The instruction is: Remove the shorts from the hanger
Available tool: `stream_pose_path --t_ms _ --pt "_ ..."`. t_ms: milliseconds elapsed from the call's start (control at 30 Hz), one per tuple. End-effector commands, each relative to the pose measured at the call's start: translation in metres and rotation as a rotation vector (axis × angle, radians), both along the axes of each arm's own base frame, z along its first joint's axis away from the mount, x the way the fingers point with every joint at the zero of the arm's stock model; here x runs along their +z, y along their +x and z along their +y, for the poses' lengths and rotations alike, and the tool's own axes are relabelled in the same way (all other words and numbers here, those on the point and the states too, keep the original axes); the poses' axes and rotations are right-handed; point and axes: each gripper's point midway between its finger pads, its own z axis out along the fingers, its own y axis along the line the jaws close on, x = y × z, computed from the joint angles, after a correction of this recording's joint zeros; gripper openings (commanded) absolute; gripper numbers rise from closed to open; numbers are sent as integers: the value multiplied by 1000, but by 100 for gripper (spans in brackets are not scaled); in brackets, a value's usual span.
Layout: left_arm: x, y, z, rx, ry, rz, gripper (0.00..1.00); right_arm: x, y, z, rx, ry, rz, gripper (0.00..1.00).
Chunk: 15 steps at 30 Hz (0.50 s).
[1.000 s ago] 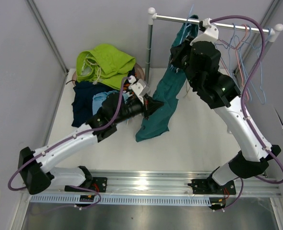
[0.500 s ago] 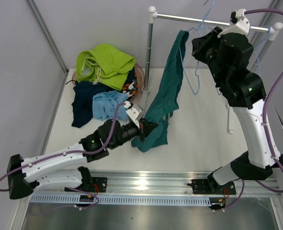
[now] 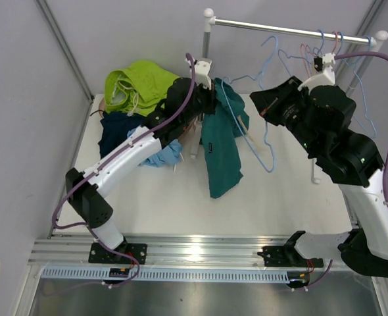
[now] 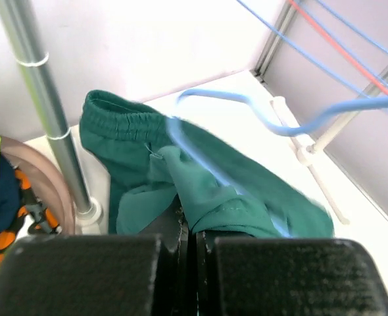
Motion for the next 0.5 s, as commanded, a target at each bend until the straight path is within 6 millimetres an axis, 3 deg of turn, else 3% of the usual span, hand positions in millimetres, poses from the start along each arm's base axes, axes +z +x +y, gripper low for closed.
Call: stream_pose_path --t_ms 0,33,67,100,167,200,267,300,367,400,467 --pt "46 -33 16 -35 -37 -57 0 12 -3 -17 -70 42 -17 0" --pt "61 -42 23 -35 -78 -89 0 10 4 -20 -97 8 -21 0" --pt "43 -50 30 -36 -64 -67 0 10 8 -23 -112 -5 -24 0" --pt "56 -69 49 -36 -85 -94 0 19 14 -34 -148 -6 -41 0" --pt "49 -82 73 8 -60 -83 0 17 31 -36 -155 -41 -40 0" --pt "60 -95 92 28 -59 -116 0 28 39 -51 -196 -31 -58 0" --pt "64 -101 117 94 -15 -131 0 24 59 -49 -181 -52 -46 0" --pt "90 -103 138 137 -25 -178 0 31 67 -61 -212 -47 -59 0" --pt "100 -97 154 154 -6 -181 0 32 81 -64 -206 -51 -68 0" --pt "114 -89 178 208 -1 -182 0 26 94 -64 -210 -58 -54 0" --pt "149 -76 189 212 -23 -222 0 28 110 -71 -212 -53 -60 0"
